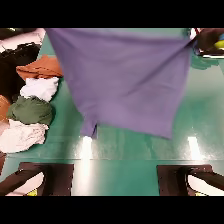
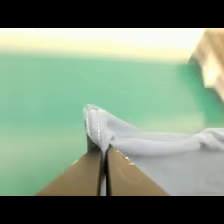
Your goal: Fold the shirts.
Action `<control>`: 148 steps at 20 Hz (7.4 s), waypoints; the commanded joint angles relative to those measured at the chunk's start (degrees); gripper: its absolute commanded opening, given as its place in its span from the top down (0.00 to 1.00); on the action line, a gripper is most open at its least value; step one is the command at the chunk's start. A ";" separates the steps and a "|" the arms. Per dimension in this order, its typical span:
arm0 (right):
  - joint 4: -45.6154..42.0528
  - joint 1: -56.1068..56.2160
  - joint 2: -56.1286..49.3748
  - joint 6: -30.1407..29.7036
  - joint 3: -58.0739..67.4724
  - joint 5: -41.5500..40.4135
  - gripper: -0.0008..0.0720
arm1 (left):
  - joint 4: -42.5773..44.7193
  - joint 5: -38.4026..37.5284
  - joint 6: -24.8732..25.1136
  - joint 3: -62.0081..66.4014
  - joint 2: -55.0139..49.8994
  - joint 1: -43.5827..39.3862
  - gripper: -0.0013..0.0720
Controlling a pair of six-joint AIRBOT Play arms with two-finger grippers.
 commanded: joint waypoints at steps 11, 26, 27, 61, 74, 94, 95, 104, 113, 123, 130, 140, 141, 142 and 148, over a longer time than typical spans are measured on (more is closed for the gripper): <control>-7.45 -0.52 23.10 0.09 2.40 -9.90 0.97 | 2.38 -4.63 -1.46 17.25 23.65 0.74 0.95; -7.32 -0.52 -15.67 0.04 -8.35 -2.58 0.97 | 7.45 -24.09 -2.49 2.75 -19.54 0.74 0.95; -7.30 -0.52 -18.49 0.07 -9.33 -3.65 0.97 | 7.58 -21.11 -2.49 1.53 -22.88 0.74 0.95; 11.17 -11.76 4.22 -1.60 -39.10 0.35 0.50 | 3.67 -15.69 -11.52 -65.02 9.07 3.89 0.29; 9.18 -37.07 13.42 -2.64 -71.08 3.50 0.26 | 3.37 -15.63 -12.17 -55.12 9.09 -0.13 0.95; 11.06 -28.72 14.08 -1.53 -75.87 -7.32 0.97 | 3.82 -16.87 -12.35 -52.68 11.56 -0.11 0.95; 11.08 -27.47 15.21 -1.53 -72.98 -6.29 0.97 | 4.22 -17.79 -12.33 -50.01 12.68 -0.13 0.95; 10.38 -19.28 25.16 -1.53 -22.21 -6.88 0.97 | 6.62 -22.82 -12.31 2.27 21.46 -0.13 0.95; -0.39 -19.28 20.50 -1.44 11.87 2.60 0.97 | 10.25 -19.93 -13.00 31.89 21.07 -0.11 0.95; 0.52 -19.26 6.16 0.24 -7.69 8.74 0.97 | 12.24 -30.23 -13.18 -1.60 6.84 -0.13 0.95; 2.29 -19.28 -15.85 -0.85 -20.11 0.39 0.97 | 10.51 -13.07 -9.68 -15.61 -18.16 -0.13 0.95; 3.85 -18.16 -26.58 -2.69 -8.74 1.62 0.97 | 10.40 -23.76 -7.76 -2.21 -29.55 -0.09 0.95; 2.73 -17.86 -25.16 -2.75 -11.28 1.73 0.97 | 12.55 -26.14 -8.63 -3.30 -29.42 -0.07 0.95; 2.01 -17.84 -23.41 -2.73 -14.71 1.44 0.97 | 14.38 -27.91 -8.81 -4.92 -29.42 -0.09 0.95; 2.51 -17.86 -17.05 -2.69 -32.35 -4.96 0.89 | 14.84 -28.63 -10.25 -16.90 -29.44 -0.13 0.37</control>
